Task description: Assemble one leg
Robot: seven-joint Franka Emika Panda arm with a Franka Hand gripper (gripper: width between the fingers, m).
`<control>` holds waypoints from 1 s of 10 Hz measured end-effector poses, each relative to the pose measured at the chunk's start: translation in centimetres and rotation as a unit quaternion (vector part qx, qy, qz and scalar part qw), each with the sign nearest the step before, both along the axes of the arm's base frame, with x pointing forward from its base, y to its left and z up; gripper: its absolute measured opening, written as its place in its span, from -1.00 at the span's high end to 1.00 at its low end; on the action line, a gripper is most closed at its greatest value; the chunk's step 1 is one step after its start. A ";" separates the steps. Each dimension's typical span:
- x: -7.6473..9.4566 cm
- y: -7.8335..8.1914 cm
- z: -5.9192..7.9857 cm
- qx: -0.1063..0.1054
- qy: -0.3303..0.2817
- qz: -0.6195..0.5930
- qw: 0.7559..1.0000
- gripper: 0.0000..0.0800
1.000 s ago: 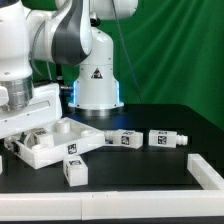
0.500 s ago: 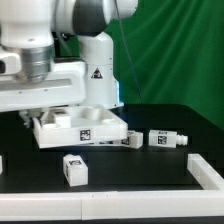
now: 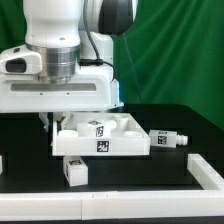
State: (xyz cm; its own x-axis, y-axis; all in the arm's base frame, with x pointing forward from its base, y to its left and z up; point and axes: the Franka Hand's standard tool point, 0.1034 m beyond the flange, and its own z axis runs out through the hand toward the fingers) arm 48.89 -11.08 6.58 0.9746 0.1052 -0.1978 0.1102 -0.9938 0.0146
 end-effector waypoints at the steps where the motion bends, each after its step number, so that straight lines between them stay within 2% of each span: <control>1: 0.2 0.4 0.1 -0.002 0.001 -0.010 1.000 0.86; 3: 3.0 3.8 0.2 -0.004 -0.011 -0.010 1.000 0.86; 5: 6.2 5.4 -0.9 -0.007 -0.025 -0.035 0.999 0.86; 6: 7.1 6.0 -0.7 -0.009 -0.032 -0.039 0.999 0.86; 10: 6.8 5.9 -1.1 -0.009 -0.028 -0.037 0.999 0.86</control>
Offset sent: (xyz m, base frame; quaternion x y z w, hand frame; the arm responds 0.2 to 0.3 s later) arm 0.0632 0.0399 -0.0231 -0.0332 0.0352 0.0521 0.9975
